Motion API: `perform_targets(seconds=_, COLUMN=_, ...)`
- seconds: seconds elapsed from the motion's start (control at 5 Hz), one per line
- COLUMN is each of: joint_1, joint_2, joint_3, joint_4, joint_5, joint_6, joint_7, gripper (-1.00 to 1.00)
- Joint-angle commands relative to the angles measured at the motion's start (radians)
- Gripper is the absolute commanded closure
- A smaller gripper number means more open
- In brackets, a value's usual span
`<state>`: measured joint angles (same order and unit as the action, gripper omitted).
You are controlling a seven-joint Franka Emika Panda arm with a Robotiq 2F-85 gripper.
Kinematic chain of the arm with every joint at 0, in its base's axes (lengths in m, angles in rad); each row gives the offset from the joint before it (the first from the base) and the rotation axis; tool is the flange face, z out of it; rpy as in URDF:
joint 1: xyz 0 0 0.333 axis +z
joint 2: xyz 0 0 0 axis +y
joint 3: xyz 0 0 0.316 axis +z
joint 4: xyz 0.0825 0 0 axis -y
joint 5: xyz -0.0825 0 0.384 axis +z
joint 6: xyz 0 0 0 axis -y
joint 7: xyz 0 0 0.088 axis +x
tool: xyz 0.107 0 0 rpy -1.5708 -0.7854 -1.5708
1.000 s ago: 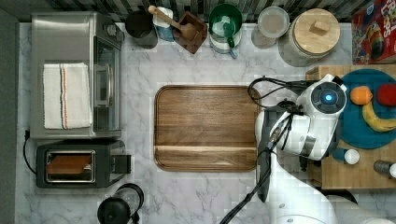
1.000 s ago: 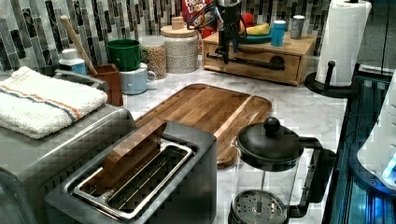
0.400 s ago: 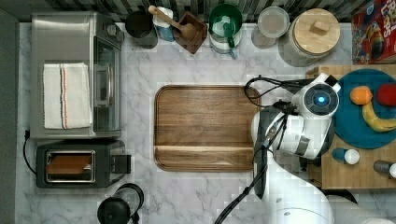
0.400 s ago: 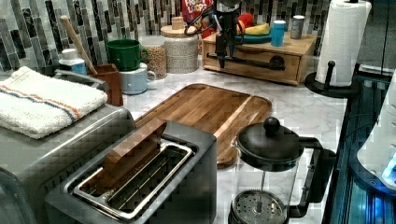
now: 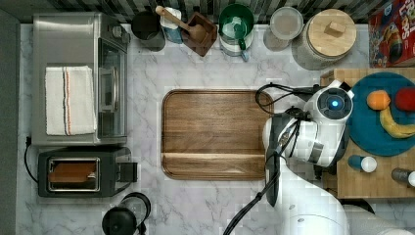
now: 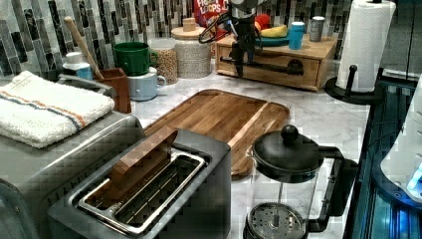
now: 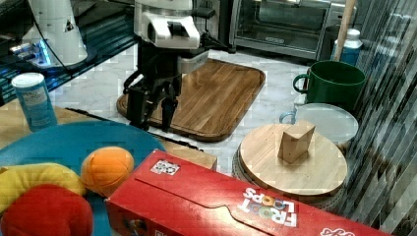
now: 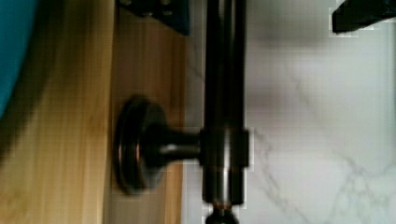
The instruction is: Open the drawer.
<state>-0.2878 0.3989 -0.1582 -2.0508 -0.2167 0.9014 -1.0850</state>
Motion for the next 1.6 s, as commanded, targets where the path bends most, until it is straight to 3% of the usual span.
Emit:
perform_targets(seconds=0.2, joint_1=0.050, joint_2=-0.064, joint_3=0.054, joint_4=-0.024, joint_5=0.057, joint_6=-0.079, joint_7=0.062, gripper=-1.00)
perform_targets(seconds=0.6, joint_1=0.066, joint_2=-0.058, joint_3=0.124, joint_4=-0.031, joint_5=0.126, joint_6=-0.075, joint_7=0.056, gripper=-1.00)
perform_targets(seconds=0.8, joint_1=0.124, joint_2=-0.068, joint_3=0.129, joint_4=-0.041, joint_5=0.118, joint_6=-0.086, joint_7=0.121, gripper=-1.00)
perform_targets(seconds=1.2, joint_1=0.187, joint_2=-0.074, joint_3=0.158, joint_4=-0.090, joint_5=0.090, joint_6=-0.032, joint_7=0.223, gripper=-1.00)
perform_targets(seconds=1.6, joint_1=0.208, joint_2=-0.140, joint_3=0.220, joint_4=-0.140, joint_5=0.143, joint_6=-0.082, joint_7=0.292, gripper=-1.00)
